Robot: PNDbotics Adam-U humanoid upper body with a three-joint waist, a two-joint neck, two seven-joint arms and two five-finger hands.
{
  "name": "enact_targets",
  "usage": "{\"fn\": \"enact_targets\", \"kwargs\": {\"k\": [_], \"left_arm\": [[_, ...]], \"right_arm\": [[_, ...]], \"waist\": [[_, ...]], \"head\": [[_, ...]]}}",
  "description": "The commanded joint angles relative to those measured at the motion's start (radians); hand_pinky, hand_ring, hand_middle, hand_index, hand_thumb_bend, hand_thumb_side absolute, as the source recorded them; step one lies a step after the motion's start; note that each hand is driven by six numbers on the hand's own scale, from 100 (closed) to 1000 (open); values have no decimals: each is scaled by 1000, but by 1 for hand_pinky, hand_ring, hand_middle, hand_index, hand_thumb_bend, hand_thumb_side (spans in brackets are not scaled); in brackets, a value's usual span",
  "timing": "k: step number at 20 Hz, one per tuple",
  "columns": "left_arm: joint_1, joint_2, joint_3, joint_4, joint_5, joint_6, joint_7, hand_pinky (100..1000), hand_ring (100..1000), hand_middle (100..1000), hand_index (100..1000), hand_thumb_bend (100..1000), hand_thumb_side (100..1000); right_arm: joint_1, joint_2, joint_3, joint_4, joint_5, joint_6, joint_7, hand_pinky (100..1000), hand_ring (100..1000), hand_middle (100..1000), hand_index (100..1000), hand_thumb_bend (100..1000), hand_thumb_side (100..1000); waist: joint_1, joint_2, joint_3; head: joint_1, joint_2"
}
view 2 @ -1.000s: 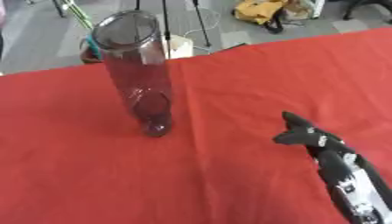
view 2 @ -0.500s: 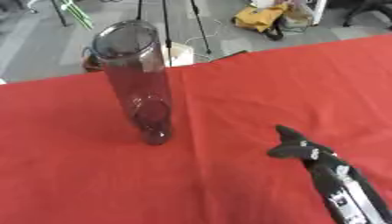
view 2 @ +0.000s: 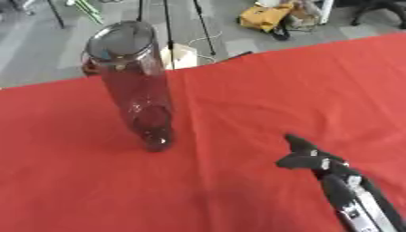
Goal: Arrange flowers into the vase.
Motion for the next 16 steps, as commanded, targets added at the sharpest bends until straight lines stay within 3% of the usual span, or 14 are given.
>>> {"fn": "enact_targets", "kwargs": {"k": [1,16], "left_arm": [[-21,8,9,-24,-7,-21,-17,100,100,100,104,293,486],[-6,5,-1,-9,-24,-68,-103,100,100,100,101,268,481]], "right_arm": [[-11,2,1,-20,8,0,5,1000,1000,679,761,100,984],[-18,13,3,-20,25,-2,12,1000,1000,677,761,100,974]], "waist": [[-3,-15,-4],[2,13,-16]], "head": [[8,-17],[12,-25]]}}
